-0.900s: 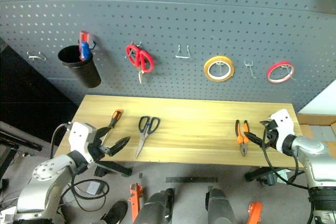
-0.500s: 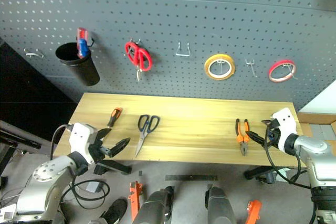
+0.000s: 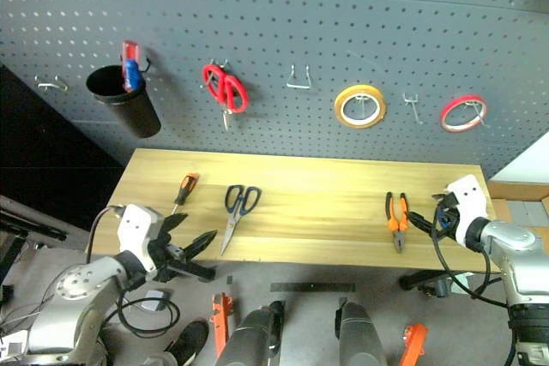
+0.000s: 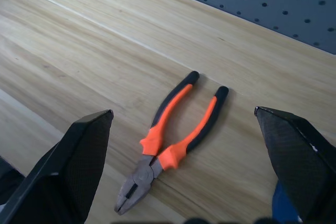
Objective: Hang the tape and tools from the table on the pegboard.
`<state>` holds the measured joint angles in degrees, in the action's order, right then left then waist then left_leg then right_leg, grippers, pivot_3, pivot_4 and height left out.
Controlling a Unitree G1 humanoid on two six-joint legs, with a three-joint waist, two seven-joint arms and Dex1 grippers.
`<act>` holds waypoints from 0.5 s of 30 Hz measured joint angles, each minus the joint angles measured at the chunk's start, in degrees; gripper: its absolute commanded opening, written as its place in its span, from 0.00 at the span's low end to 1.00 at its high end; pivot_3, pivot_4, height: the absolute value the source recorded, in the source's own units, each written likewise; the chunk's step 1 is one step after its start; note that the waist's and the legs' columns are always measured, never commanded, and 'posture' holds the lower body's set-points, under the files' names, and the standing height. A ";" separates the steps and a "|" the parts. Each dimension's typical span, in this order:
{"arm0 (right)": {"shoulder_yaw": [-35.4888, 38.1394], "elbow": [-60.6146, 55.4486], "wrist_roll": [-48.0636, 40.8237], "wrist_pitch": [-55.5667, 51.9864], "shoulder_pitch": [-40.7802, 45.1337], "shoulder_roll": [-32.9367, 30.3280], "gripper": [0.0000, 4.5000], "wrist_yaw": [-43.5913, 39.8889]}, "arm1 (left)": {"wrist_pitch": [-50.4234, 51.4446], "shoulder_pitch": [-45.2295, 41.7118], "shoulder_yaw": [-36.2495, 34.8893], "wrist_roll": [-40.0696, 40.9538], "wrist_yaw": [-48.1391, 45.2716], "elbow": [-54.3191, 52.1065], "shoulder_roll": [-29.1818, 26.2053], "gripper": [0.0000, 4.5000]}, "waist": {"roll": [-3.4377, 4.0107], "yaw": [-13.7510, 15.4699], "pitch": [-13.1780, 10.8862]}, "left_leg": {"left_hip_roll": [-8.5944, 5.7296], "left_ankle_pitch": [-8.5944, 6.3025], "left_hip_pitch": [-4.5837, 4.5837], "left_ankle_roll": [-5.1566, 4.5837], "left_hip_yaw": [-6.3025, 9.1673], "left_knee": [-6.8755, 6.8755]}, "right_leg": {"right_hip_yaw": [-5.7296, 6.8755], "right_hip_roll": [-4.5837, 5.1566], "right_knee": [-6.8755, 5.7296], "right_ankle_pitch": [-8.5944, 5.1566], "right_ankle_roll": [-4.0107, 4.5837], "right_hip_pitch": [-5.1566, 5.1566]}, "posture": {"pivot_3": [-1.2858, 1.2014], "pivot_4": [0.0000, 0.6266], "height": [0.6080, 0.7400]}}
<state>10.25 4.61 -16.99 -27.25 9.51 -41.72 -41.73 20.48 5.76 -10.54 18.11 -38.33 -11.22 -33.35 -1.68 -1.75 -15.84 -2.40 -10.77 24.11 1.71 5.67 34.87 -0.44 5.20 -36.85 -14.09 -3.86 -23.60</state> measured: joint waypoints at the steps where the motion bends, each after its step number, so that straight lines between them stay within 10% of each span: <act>1: 0.00 1.06 0.54 0.09 0.31 -0.13 1.00 0.69 | -0.16 -0.33 0.60 -0.34 -0.09 0.00 0.00 0.99 | 0.00 0.00 0.00 | -0.01 0.00 0.01 0.00 -0.01 0.00 | 0.00 0.00 0.00 0.00 0.00 -0.01 | 0.49 0.44 1.00; 15: -1.01 16.29 3.74 -6.00 7.14 -3.97 1.00 1.84 | 6.58 -11.69 24.22 -4.27 2.10 -7.94 11.81 0.99 | -0.05 -0.15 -0.47 | -0.04 0.01 0.16 -0.01 -0.33 0.12 | 0.03 -0.15 -0.03 0.32 -0.31 -0.04 | 0.47 0.52 1.00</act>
<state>9.24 20.91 -13.25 -33.25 16.65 -45.69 -39.88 27.06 -5.93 13.68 13.85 -36.23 -19.16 -21.54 -1.73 -1.90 -16.31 -2.44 -10.76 24.28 1.70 5.33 34.99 -0.41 5.05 -36.88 -13.77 -4.17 -23.64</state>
